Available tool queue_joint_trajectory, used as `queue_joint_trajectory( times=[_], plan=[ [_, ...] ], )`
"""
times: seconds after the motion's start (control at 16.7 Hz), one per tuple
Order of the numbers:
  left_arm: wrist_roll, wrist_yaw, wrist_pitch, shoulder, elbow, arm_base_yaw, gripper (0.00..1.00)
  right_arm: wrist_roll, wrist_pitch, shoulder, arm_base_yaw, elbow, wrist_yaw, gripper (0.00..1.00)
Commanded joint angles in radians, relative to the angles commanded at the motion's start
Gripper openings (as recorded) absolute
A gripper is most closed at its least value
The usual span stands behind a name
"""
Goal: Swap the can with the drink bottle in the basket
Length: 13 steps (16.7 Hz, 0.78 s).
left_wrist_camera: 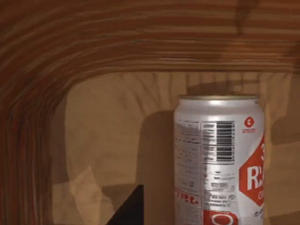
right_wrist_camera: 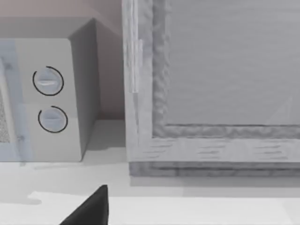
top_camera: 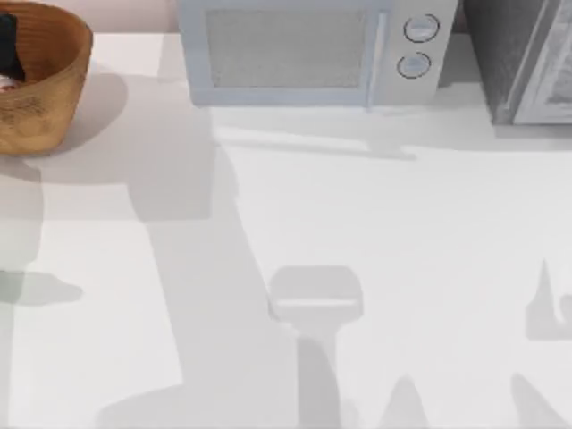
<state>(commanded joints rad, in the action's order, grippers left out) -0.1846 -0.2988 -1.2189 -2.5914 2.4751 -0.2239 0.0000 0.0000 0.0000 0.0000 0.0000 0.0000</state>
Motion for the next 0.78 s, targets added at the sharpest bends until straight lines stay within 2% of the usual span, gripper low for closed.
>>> queue_joint_trajectory(
  times=[0.42, 0.78],
  plan=[
    [0.020, 0.004, 0.121, -0.060, -0.055, 0.020, 1.00, 0.000, 0.000, 0.000, 0.000, 0.000, 0.000, 1.00],
    [0.022, 0.004, 0.137, -0.067, -0.063, 0.023, 1.00, 0.000, 0.000, 0.000, 0.000, 0.000, 0.000, 1.00]
  ],
)
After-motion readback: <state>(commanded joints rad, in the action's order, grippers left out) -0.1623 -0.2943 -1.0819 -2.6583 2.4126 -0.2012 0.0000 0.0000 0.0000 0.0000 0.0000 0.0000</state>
